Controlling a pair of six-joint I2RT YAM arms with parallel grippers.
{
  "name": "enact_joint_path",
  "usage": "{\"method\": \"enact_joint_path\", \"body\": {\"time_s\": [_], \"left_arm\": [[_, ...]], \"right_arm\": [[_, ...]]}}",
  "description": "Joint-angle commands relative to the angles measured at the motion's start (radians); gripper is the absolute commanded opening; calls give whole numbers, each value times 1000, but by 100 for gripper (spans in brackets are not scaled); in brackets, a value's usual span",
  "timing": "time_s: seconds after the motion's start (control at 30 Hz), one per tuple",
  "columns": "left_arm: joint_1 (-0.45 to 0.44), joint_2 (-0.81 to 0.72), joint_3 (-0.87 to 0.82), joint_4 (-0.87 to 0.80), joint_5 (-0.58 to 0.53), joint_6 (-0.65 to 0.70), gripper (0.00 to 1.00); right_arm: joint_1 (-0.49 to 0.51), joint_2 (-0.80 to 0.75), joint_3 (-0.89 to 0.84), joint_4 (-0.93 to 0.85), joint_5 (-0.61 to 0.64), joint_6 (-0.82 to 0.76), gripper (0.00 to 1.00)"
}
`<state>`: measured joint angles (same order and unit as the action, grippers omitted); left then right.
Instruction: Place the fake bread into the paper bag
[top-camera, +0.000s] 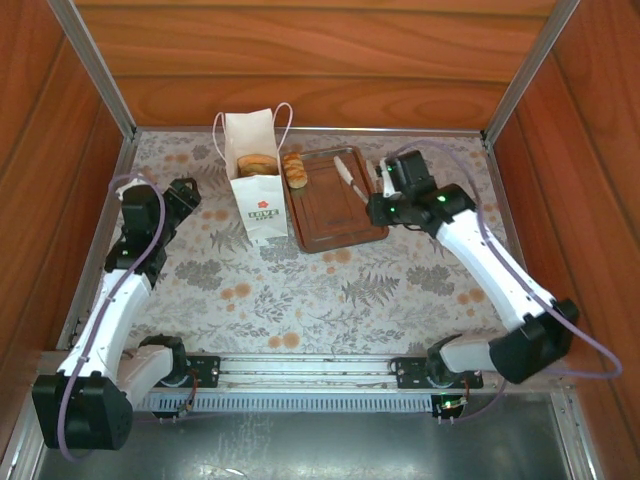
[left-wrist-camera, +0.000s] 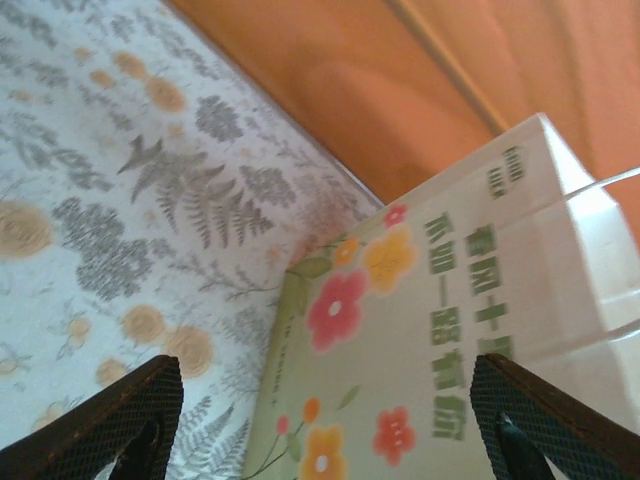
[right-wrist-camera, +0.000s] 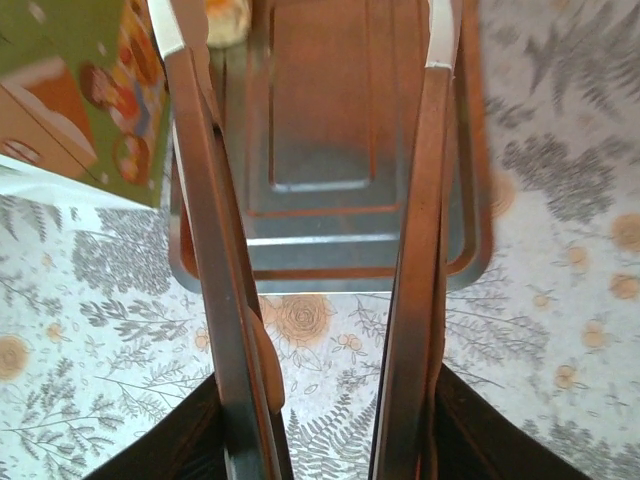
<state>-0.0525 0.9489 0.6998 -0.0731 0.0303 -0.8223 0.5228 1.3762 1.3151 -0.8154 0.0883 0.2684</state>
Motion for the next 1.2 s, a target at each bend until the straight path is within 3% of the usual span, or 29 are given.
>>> {"method": "enact_joint_path", "body": {"time_s": [0.0,0.23,0.43,0.97,1.17], "left_arm": [[6,-28,-29,24,-42,-43,82],[8,-45,-28,-2,-37,-32,84],[8,-50,-25,-13,-33,-22,85],[11,-24,-17,-11,-23,-17,85],[10,-22,-8,-20,-19,-11,85]], "right_arm": [[5,102,24,115,-52,-2,45],[38,392,234,94,-37,-71,45],[59,551,394,68,-42,-105,46],[84,758,559,15,-64,-124,46],[88,771,569,-5,-68,-127,38]]}}
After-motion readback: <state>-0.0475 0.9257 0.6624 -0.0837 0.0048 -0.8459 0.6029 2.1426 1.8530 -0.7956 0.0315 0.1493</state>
